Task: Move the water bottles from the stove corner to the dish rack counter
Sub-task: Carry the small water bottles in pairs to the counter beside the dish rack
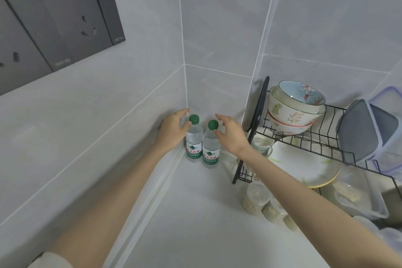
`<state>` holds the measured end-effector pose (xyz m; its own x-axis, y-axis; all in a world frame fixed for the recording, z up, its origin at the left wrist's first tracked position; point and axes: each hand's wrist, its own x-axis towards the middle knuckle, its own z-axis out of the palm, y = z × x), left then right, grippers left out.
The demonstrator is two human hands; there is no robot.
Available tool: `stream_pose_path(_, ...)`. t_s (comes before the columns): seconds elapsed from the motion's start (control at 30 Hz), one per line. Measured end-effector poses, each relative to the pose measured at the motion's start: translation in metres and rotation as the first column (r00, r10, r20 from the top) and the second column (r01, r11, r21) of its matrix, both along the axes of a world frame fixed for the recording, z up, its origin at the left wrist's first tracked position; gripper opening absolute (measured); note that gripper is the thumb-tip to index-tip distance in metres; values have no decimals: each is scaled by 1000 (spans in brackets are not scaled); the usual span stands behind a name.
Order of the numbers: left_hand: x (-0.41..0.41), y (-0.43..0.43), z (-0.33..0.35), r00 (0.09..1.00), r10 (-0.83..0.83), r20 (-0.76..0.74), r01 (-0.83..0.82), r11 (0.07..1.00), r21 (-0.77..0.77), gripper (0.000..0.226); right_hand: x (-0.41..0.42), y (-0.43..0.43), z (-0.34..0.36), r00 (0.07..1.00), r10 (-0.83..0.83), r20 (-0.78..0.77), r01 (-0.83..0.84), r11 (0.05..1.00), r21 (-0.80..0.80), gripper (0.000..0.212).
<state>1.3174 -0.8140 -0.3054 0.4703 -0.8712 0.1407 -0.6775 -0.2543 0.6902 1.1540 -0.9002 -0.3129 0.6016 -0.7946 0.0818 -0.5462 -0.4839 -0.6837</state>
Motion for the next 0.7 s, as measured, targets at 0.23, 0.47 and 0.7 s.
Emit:
stream_pose_path(0.23,-28,38,35,999,37,-27,-40,993,-111,42,-41,27,32,991,67,112,-65,998,-22,51)
stream_pose_path(0.47,-96,82,69,990,76,-119,-103,965,-240,36,-103,63,60,969,142,200,-140,990,-22,47)
stream_pose_path(0.7,-166,117,79,978,67,-198,-119,957,-264,38,-170,88,69,955,152,255,-156,988,-5,46)
